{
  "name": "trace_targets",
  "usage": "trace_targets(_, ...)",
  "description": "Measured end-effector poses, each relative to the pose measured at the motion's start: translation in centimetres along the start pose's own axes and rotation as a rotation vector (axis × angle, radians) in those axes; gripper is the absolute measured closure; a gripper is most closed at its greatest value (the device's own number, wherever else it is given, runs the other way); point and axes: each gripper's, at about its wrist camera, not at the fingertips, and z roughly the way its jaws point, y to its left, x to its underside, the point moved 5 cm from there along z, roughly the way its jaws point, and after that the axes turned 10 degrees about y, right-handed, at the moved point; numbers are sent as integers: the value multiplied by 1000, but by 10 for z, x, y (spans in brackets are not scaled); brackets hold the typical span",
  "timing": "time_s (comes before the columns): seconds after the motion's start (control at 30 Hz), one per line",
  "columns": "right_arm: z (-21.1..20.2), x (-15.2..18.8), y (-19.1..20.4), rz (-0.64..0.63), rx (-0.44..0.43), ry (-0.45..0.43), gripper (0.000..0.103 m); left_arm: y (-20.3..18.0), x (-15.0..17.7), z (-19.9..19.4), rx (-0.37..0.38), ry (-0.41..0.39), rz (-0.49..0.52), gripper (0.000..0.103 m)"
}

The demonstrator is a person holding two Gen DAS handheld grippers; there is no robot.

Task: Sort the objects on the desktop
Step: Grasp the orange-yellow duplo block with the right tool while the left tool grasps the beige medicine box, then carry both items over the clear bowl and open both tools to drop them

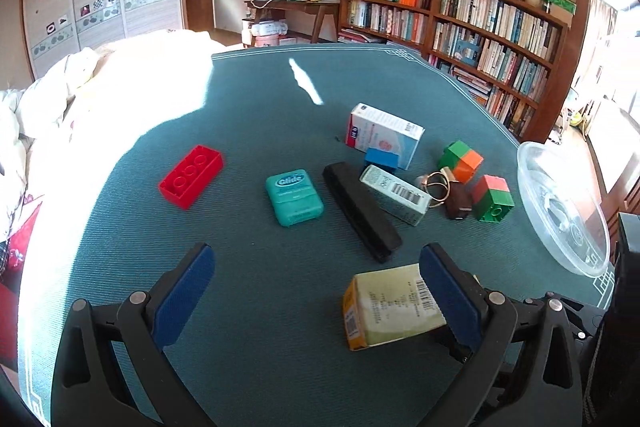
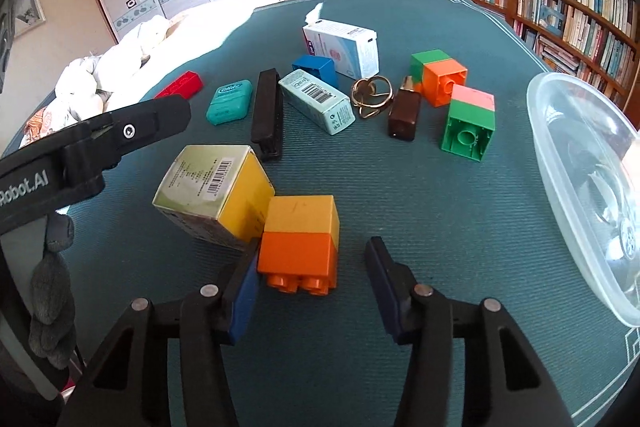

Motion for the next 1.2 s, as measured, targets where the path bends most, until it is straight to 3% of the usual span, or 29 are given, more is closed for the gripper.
trace_targets(0.13, -3, 1, -7, 26, 22, -3, 62, -19, 6, 0, 15, 14, 30, 0)
trace_targets(0.4, -1, 0, -11, 20, 58, -13, 63, -31, 24, 31, -57, 62, 62, 2)
trace_targets(0.5, -1, -1, -10, 11, 56, -8, 63, -25, 29, 43, -67, 98, 54, 25)
trace_targets(0.57, 4, -10, -12, 5, 57, -5, 63, -23, 31, 49, -22, 125, 41, 50)
trace_targets(0.87, 1, -17, -11, -4, -11, -23, 64, -27, 30, 33, -11, 75, 64, 50)
trace_targets(1.2, -47, -31, -42, 80, -2, -166, 64, -52, 17, 16, 8, 36, 113, 50)
